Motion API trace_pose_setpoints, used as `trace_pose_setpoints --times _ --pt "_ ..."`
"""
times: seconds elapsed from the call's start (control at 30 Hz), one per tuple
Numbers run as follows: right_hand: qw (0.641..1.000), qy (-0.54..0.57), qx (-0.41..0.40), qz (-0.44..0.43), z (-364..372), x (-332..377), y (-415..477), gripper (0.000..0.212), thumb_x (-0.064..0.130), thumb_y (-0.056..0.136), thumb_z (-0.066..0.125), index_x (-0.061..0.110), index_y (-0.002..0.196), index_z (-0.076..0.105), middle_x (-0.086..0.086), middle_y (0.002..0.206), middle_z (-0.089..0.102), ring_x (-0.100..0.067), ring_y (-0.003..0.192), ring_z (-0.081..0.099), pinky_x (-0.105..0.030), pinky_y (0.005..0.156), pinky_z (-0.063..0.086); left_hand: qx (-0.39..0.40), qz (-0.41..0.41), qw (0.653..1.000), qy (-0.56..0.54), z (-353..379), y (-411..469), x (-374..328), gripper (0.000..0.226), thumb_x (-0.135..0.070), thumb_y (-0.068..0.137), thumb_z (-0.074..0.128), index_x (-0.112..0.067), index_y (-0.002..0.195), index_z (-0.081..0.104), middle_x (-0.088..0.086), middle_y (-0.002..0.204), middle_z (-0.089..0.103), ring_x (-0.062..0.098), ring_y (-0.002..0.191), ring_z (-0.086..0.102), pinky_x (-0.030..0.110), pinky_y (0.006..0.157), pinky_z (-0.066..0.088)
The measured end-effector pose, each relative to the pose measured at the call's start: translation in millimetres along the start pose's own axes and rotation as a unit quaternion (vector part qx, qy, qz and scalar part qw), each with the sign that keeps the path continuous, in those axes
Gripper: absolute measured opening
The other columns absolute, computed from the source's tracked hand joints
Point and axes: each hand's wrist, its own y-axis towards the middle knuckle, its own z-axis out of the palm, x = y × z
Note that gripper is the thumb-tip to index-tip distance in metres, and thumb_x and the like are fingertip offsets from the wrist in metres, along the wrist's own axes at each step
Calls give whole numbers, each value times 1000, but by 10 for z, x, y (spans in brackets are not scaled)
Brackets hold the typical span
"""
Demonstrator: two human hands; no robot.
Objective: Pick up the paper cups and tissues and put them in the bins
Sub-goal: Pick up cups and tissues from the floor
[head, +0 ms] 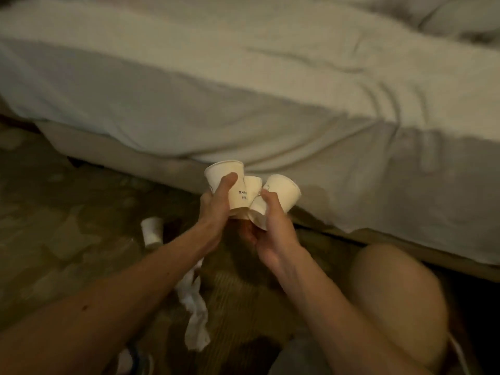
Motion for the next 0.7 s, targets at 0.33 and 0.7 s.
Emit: trace_pose_setpoints --times 0.33,0.7 --pt "956 -154 -41 -245 -1172 1756 -1431 38 51 80 67 25 107 72 -5 99 76 -18 84 72 -31 66 53 360 163 918 -3 1825 -1348 -692 70 -58 61 72 -19 119 64 5 100 77 22 90 74 30 68 59" --pt "961 -124 -210 -133 -3241 1557 -2978 73 60 58 75 23 120 64 -12 108 73 -30 97 72 -40 77 53 647 68 749 125 2871 -2679 467 55 -64 63 76 -43 113 63 -10 105 74 12 94 73 24 70 58"
